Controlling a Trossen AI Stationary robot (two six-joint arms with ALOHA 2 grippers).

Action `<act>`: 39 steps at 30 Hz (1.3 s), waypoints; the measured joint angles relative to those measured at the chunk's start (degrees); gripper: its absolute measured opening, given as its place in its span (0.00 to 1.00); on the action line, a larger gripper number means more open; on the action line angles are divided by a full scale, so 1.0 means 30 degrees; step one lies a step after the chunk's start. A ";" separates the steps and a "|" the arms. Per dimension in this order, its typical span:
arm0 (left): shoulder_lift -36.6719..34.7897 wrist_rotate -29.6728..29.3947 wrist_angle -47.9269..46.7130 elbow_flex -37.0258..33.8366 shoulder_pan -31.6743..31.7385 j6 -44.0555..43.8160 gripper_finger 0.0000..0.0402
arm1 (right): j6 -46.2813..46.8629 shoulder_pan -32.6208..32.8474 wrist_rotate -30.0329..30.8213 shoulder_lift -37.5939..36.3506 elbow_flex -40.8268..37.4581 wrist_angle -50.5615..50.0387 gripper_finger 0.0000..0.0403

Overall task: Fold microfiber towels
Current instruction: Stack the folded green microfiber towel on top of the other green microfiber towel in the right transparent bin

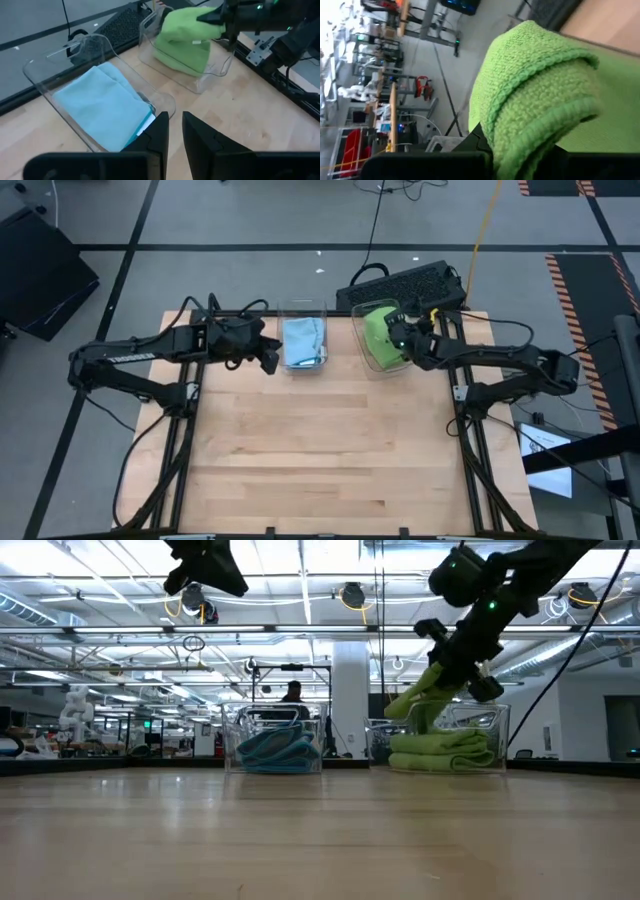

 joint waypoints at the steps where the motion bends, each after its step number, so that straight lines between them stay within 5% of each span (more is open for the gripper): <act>1: 0.0000 0.0003 0.0000 0.0000 -0.0026 -0.0029 0.14 | 0.0396 -0.0023 -0.0056 0.0280 0.0000 -0.0002 0.03; 11: 0.0007 0.0146 -0.0007 0.0000 -0.0453 -0.0416 0.14 | 0.1946 -0.0252 0.0044 0.1528 0.0000 -0.0002 0.04; 27: 0.0007 0.0168 -0.0004 0.0000 -0.0663 0.0074 0.14 | 0.2531 -0.0252 -0.1136 -0.0675 0.0015 -0.3527 0.40; 39: 0.0014 0.0510 0.0015 0.0000 -0.0605 0.1068 0.14 | 0.3683 -0.0244 -0.2849 -0.1971 0.0000 -0.5029 0.45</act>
